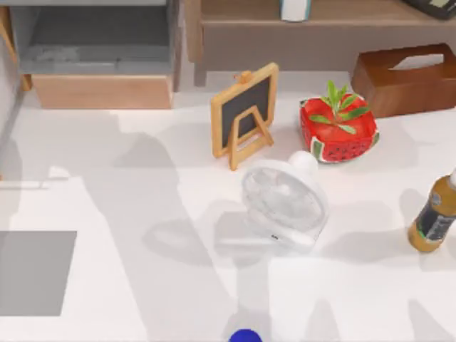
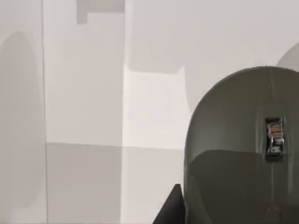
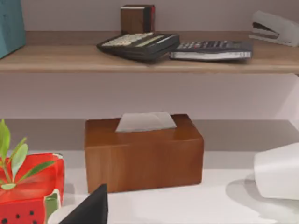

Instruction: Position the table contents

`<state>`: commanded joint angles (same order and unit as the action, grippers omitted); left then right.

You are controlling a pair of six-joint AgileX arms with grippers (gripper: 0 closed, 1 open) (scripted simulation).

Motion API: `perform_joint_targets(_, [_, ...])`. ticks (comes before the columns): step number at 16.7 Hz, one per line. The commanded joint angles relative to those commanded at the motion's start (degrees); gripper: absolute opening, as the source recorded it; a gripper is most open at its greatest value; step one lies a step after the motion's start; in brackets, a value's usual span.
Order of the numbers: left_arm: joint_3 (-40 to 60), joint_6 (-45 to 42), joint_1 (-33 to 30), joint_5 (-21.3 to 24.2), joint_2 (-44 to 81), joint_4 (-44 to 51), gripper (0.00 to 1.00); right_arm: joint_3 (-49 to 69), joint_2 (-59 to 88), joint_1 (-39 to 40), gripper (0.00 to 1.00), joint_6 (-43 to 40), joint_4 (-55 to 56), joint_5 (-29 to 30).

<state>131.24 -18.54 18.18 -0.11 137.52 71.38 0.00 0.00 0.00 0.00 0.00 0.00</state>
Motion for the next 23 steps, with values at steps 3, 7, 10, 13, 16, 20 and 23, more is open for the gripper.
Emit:
perform_joint_targets(3, [-5.88, -1.99, -2.74, -1.36, -8.03, -2.18, 0.0, 0.0, 0.0, 0.0, 1.0, 0.0, 0.0, 0.0])
perform_joint_targets(7, [-16.72, -4.06, -8.07, -3.03, -19.39, -6.05, 0.0, 0.0, 0.0, 0.0, 1.0, 0.0, 0.0, 0.0])
perform_joint_targets(10, [-26.57, -4.51, -12.21, -3.91, -27.65, -9.2, 0.0, 0.0, 0.0, 0.0, 1.0, 0.0, 0.0, 0.0])
perform_joint_targets(13, [-37.42, -3.6, -15.84, -4.37, -35.01, -12.44, 0.0, 0.0, 0.0, 0.0, 1.0, 0.0, 0.0, 0.0])
perform_joint_targets(16, [-48.67, -1.23, -18.64, -4.3, -41.03, -15.91, 0.0, 0.0, 0.0, 0.0, 1.0, 0.0, 0.0, 0.0])
perform_joint_targets(20, [-63.3, 3.94, -20.87, -3.39, -46.12, -20.66, 0.0, 0.0, 0.0, 0.0, 1.0, 0.0, 0.0, 0.0])
perform_joint_targets(23, [-72.87, 8.68, -21.28, -2.38, -48.14, -23.9, 0.0, 0.0, 0.0, 0.0, 1.0, 0.0, 0.0, 0.0])
